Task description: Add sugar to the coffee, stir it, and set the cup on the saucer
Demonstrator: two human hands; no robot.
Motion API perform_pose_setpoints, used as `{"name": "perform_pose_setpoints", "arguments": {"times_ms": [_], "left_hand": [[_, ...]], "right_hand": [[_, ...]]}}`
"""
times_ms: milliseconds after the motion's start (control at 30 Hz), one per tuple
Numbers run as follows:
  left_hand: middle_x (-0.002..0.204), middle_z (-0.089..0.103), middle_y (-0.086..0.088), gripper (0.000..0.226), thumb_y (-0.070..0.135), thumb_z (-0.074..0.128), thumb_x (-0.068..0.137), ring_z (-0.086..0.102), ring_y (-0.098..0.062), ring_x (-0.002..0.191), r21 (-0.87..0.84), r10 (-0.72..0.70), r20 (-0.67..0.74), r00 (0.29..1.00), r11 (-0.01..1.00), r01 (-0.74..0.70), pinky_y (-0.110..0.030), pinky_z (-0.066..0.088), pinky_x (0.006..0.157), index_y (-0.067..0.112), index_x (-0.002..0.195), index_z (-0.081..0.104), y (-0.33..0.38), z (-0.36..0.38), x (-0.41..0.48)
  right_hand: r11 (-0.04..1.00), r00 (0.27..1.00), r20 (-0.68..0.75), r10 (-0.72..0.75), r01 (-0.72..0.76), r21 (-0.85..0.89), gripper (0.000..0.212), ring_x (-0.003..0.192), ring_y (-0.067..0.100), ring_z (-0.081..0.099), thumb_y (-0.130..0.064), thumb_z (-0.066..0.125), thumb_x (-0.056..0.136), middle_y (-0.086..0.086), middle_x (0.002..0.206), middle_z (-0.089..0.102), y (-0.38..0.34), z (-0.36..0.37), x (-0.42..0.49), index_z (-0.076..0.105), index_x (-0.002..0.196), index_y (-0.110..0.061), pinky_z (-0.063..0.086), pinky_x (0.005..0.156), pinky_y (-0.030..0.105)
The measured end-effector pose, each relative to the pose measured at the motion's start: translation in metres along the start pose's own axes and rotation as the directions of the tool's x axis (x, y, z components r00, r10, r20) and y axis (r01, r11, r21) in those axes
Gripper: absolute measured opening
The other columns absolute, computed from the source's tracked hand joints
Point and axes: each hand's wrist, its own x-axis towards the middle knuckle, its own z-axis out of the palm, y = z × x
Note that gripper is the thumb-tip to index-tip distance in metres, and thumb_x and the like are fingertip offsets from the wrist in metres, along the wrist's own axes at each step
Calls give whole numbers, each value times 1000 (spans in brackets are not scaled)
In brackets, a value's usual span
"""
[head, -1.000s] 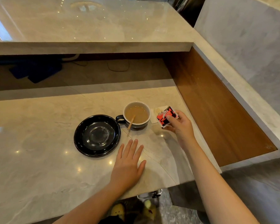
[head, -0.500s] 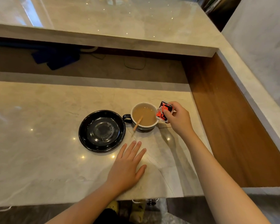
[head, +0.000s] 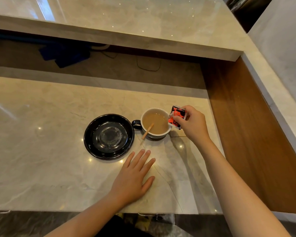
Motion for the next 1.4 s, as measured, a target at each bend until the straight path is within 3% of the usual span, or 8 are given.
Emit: {"name": "perform_pose_setpoints", "arguments": {"times_ms": [200,433,733,900,1067,1200,1300,1400], "left_hand": [[153,28,-3,56,52,28,94,16,-20,142,14,-6,6,1000,1000,5,-45,12,116,25,141,35,0,0,0],[150,34,-4,55,52,31,93,23,-21,140,32,-3,-4,1000,999,3,-47,18,116,24,140,38,0,-2,1],[150,34,-4,55,51,32,92,23,-21,140,12,0,-12,1000,1000,0,-42,12,111,24,140,37,1,-3,1],[151,33,-4,55,51,32,93,22,-21,140,-7,-6,-8,1000,1000,6,-41,11,110,24,141,35,1,-4,1],[150,33,-3,54,50,33,93,20,-21,140,-35,-12,9,1000,999,12,-40,8,112,25,140,38,1,-7,1],[149,36,1,46,43,44,93,21,-17,141,-237,-93,-27,995,968,84,-40,6,118,24,135,45,6,-13,4],[117,65,3,32,33,53,92,54,-12,112,-625,-357,-32,934,736,260,-34,38,103,24,122,58,33,-35,20],[90,72,3,17,26,53,93,61,-6,76,-947,-486,242,840,70,313,-20,53,69,25,104,66,65,-66,49]], "right_hand": [[1000,998,53,-26,26,-6,17,78,12,51,-24,65,83,-4,90,54,-3,0,3,49,89,-22,37,55,14],[995,988,116,-100,103,-16,27,86,9,49,-21,58,89,-2,104,57,-4,2,7,51,114,-14,36,56,9],[997,988,135,-70,66,35,12,72,7,52,-23,47,94,-5,91,50,-7,5,8,36,97,-25,48,58,21],[997,990,126,-62,57,48,8,72,3,51,-27,50,92,-6,95,52,-10,3,7,45,97,-24,39,54,11],[987,997,72,11,-22,159,9,69,5,55,-21,63,84,-3,78,60,-11,-5,5,58,79,-17,43,57,19],[945,986,127,108,-142,293,15,69,12,57,-14,68,79,-2,72,62,-13,-13,4,59,67,-16,48,63,27],[911,974,161,157,-206,357,10,60,9,54,-14,68,79,3,72,63,-14,-19,2,61,72,-11,44,51,15],[874,963,191,189,-254,414,9,50,6,47,-12,67,80,3,67,63,-14,-24,-3,62,73,-9,39,44,12]]}}
